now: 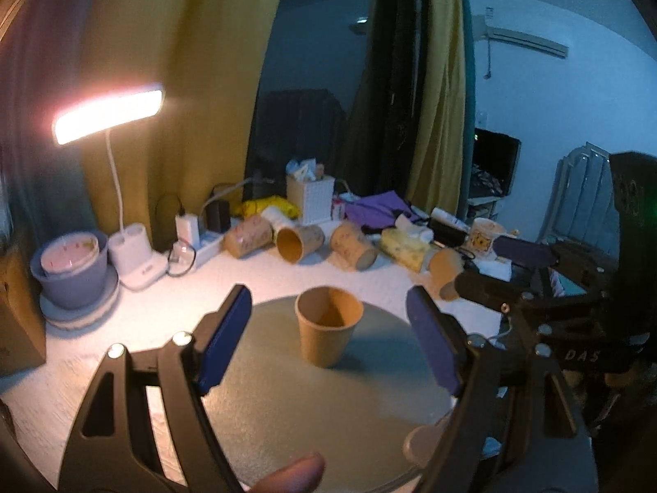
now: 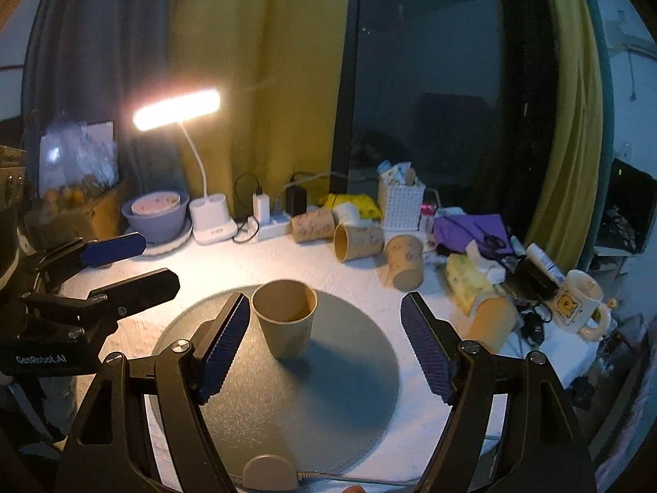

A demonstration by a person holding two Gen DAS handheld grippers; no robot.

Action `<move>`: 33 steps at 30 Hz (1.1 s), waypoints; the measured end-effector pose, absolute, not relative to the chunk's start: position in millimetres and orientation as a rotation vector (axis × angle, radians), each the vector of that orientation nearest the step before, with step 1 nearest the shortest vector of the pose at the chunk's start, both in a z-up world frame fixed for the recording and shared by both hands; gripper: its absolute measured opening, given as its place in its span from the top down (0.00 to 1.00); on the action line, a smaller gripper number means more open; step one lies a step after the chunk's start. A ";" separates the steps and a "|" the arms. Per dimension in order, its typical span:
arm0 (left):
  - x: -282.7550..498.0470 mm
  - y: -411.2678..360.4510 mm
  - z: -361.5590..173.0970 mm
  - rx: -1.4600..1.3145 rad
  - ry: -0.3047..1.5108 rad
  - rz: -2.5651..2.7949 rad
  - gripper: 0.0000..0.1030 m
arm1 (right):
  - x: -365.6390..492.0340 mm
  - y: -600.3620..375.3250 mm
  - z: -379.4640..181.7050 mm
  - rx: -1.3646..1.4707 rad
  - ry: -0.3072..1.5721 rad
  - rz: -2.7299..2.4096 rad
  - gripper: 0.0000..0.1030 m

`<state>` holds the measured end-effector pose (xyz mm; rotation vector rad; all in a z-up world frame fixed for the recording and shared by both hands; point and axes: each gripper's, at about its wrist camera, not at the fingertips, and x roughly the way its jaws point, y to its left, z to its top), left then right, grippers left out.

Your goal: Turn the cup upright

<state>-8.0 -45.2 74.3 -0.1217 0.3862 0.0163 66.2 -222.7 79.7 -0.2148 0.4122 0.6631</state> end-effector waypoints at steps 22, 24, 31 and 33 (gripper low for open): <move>-5.5 -76.1 107.3 -0.075 0.306 -0.011 0.23 | 57.3 -271.7 110.2 -0.142 0.307 0.536 0.23; -6.0 -75.1 106.5 -0.072 0.309 -0.006 0.23 | 57.5 -269.0 108.7 -0.143 0.313 0.543 0.23; -11.3 -72.1 102.6 -0.070 0.317 0.009 0.23 | 53.0 -262.0 108.5 -0.166 0.306 0.561 0.23; -11.7 -72.2 103.1 -0.067 0.316 0.010 0.23 | 52.7 -261.4 108.5 -0.164 0.306 0.558 0.23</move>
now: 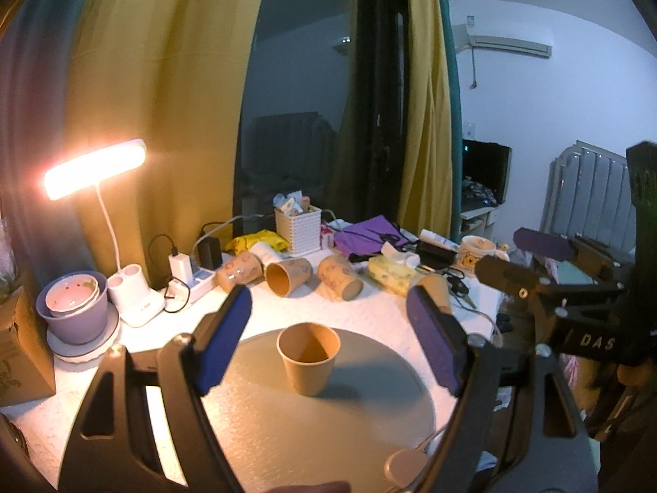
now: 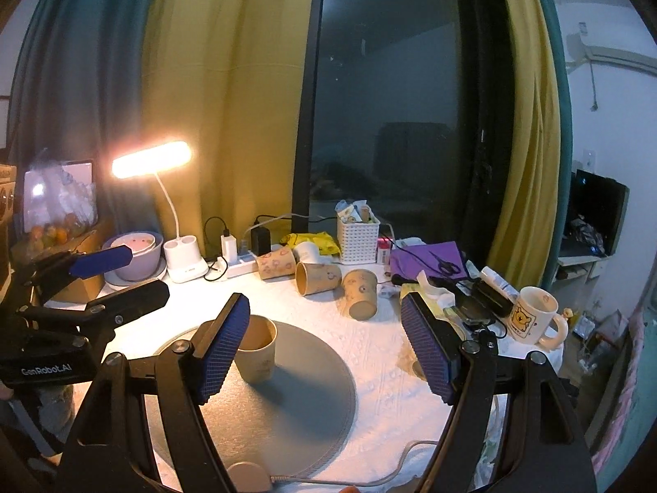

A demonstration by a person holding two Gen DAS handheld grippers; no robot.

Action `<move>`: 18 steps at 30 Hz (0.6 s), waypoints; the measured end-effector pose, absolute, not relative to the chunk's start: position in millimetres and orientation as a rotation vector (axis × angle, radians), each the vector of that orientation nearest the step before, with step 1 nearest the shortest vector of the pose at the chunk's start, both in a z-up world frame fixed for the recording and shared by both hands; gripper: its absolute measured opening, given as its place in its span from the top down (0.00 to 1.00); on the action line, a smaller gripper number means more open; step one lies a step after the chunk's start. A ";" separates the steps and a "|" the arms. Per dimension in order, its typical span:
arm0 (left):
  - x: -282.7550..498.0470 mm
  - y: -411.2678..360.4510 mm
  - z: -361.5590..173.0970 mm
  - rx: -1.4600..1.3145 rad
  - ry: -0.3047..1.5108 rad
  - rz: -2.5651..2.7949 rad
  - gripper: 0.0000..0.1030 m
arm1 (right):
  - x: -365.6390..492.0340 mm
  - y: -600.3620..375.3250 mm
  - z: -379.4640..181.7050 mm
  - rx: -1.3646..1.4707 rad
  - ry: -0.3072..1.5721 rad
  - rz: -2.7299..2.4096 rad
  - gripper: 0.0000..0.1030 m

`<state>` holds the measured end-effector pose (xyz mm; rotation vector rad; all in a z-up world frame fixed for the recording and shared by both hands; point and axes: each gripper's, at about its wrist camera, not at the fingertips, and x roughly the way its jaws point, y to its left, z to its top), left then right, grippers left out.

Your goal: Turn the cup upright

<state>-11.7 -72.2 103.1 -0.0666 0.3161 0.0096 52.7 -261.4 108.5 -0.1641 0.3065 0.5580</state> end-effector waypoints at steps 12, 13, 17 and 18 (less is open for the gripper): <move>-12.0 -73.9 102.1 -0.052 0.311 0.003 0.23 | 54.5 -264.3 109.3 -0.160 0.310 0.557 0.23; -11.9 -73.7 101.9 -0.051 0.311 0.004 0.23 | 54.3 -264.3 109.3 -0.161 0.310 0.557 0.23; -11.3 -72.3 100.9 -0.054 0.314 0.005 0.23 | 55.4 -265.4 107.0 -0.162 0.314 0.562 0.23; -11.4 -71.8 101.0 -0.056 0.314 0.006 0.23 | 55.5 -265.5 106.5 -0.163 0.315 0.562 0.23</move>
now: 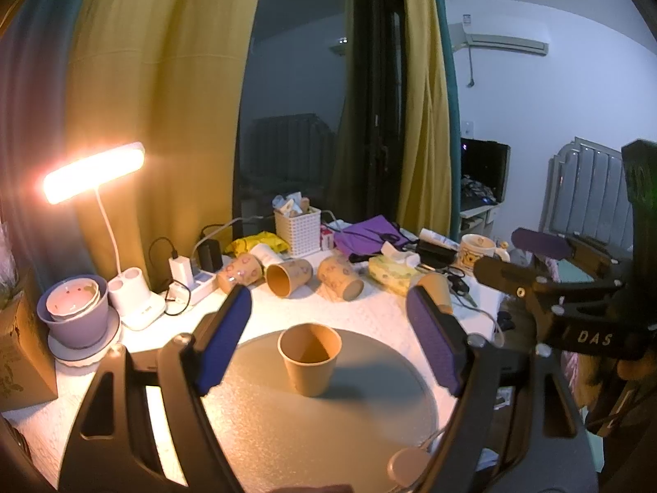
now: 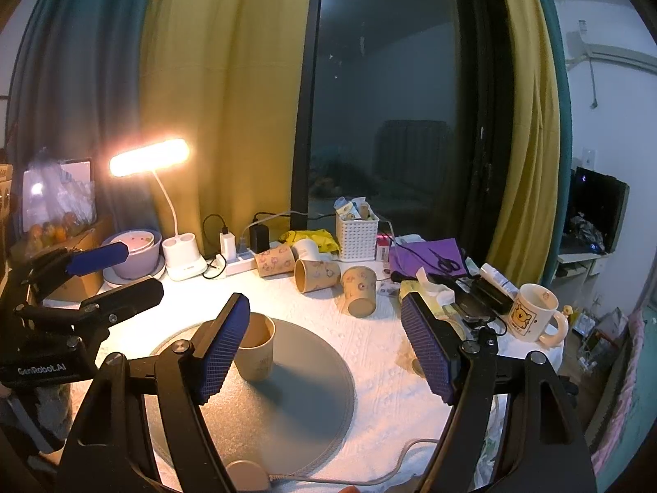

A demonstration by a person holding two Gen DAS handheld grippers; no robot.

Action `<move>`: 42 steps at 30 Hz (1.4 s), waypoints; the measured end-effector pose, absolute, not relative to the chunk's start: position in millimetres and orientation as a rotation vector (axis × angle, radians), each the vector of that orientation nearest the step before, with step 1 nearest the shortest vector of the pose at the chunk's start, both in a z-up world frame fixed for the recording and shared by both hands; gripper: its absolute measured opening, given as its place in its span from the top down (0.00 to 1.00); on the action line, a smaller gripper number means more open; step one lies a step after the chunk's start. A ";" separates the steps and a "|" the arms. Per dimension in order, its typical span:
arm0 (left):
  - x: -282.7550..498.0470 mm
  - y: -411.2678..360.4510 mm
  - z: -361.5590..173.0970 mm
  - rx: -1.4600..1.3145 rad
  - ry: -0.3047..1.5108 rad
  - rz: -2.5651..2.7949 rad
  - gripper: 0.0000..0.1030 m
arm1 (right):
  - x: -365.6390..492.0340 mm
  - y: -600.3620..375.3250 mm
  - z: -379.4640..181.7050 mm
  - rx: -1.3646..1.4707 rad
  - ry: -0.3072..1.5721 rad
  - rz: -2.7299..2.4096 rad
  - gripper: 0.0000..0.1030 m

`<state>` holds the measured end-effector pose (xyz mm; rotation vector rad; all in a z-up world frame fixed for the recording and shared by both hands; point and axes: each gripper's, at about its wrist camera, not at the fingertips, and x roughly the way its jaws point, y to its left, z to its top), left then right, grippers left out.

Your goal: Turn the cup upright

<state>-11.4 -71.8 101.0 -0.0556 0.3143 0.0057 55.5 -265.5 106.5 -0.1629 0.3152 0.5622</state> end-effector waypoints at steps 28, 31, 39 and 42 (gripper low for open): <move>-11.0 -70.5 100.8 -0.053 0.311 0.008 0.23 | 56.4 -265.2 105.0 -0.165 0.321 0.564 0.23; -11.2 -70.3 100.9 -0.056 0.312 0.010 0.23 | 56.7 -265.4 104.9 -0.164 0.321 0.563 0.23; -11.2 -65.8 101.3 -0.059 0.313 0.013 0.23 | 57.1 -265.8 105.3 -0.165 0.322 0.564 0.23; -11.3 -66.0 101.6 -0.058 0.312 0.013 0.23 | 57.3 -265.6 105.6 -0.164 0.322 0.564 0.23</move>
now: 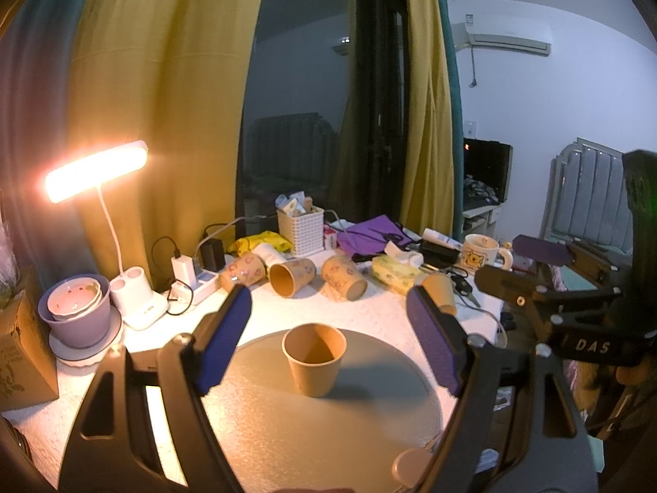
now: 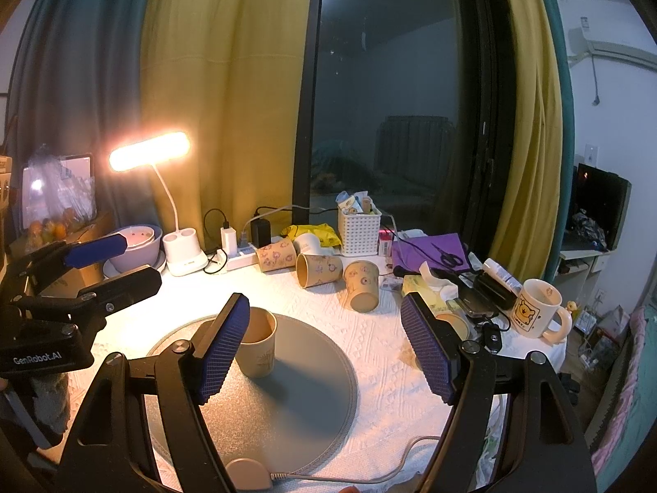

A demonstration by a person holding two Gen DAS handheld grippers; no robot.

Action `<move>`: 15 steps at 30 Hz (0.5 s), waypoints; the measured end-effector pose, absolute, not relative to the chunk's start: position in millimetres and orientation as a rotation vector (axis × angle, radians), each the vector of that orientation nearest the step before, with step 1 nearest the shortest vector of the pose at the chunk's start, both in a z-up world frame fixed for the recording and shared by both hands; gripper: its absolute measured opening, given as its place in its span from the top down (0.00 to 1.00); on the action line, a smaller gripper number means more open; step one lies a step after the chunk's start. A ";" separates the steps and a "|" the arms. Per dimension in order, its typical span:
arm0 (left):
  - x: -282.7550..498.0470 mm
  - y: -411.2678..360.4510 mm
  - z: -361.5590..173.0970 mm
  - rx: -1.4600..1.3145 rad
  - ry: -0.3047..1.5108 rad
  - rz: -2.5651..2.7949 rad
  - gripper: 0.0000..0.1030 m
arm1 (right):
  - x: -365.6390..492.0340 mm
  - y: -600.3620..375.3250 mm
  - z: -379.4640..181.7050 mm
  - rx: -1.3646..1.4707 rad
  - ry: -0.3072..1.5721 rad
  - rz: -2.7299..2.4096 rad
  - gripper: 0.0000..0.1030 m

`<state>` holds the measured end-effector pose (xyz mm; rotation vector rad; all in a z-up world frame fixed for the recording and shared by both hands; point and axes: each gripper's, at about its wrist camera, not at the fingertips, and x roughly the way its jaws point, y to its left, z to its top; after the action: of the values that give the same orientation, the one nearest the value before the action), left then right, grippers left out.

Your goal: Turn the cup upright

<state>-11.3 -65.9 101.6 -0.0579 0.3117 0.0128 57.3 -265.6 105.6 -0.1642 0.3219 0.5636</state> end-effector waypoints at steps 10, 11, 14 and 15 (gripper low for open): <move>-10.8 -66.9 101.4 -0.057 0.311 0.010 0.23 | 57.4 -266.4 104.8 -0.166 0.322 0.565 0.23; -10.8 -67.1 101.5 -0.058 0.312 0.011 0.23 | 57.5 -266.7 104.6 -0.166 0.323 0.565 0.23; -10.9 -67.9 101.5 -0.058 0.312 0.011 0.23 | 57.5 -266.1 105.0 -0.165 0.322 0.563 0.23; -10.9 -68.2 101.6 -0.057 0.312 0.012 0.23 | 57.8 -266.8 104.5 -0.165 0.323 0.563 0.23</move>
<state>-10.9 -68.2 101.6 -0.0574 0.3122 0.0117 57.8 -266.8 104.5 -0.1646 0.3228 0.5625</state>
